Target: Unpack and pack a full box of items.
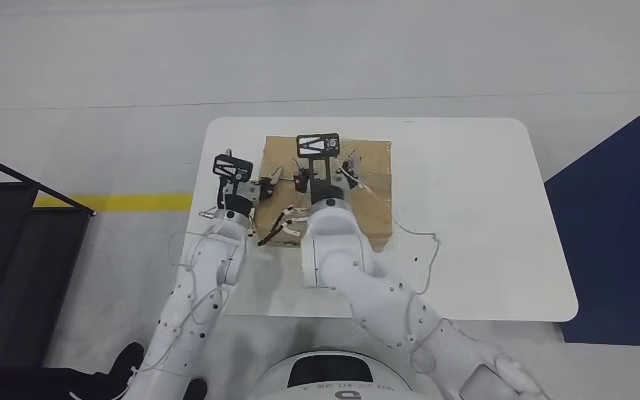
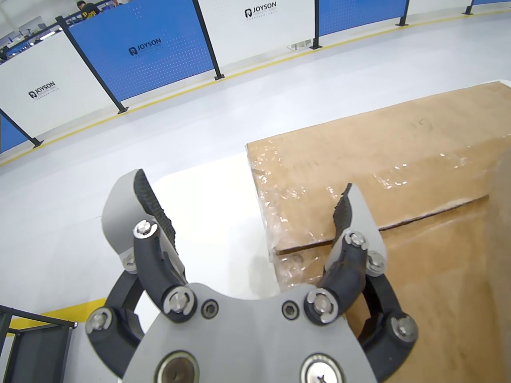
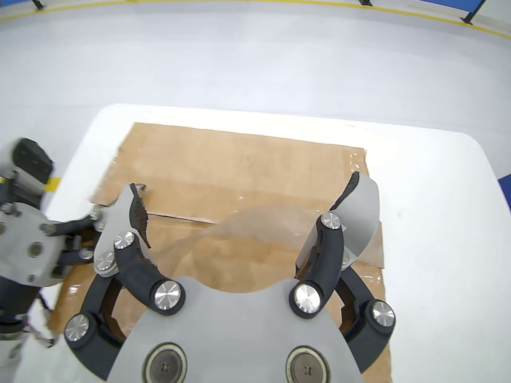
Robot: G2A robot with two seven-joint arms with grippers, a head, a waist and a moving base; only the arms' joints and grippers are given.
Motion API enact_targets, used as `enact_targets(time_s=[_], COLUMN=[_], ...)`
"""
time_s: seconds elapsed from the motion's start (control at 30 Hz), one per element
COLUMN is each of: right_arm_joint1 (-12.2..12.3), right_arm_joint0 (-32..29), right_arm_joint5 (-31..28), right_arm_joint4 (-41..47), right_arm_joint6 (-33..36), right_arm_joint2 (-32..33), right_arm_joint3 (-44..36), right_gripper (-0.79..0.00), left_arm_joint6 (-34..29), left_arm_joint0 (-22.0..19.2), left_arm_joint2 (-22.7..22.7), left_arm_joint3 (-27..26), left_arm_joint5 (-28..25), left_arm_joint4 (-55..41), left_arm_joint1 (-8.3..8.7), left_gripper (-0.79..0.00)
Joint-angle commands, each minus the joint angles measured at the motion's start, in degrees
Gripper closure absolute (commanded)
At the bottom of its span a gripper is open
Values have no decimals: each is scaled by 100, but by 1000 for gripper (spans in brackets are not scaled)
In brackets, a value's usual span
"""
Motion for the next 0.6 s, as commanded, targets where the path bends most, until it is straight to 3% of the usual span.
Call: enact_targets(time_s=[0.0,0.17,0.37,0.57], right_arm_joint1=[-61,-120,-42,13], right_arm_joint0=[-52,-205,-569,-944], right_arm_joint5=[127,8,-233,-43], right_arm_joint4=[421,755,447,431], right_arm_joint6=[-423,-1054,-524,-225], right_arm_joint2=[32,190,789,1693], right_arm_joint3=[-188,-245,-692,-1035], right_gripper=[-785,-785,-785,-785], left_arm_joint6=[1,-9,48,155], left_arm_joint0=[44,125,356,695], left_arm_joint2=[-35,-126,-354,-432], left_arm_joint3=[-45,-154,-528,-1288], left_arm_joint5=[11,83,56,-207], left_arm_joint4=[4,87,52,338], left_arm_joint1=[6,23,60,113], left_gripper=[-785,-785,-785,-785])
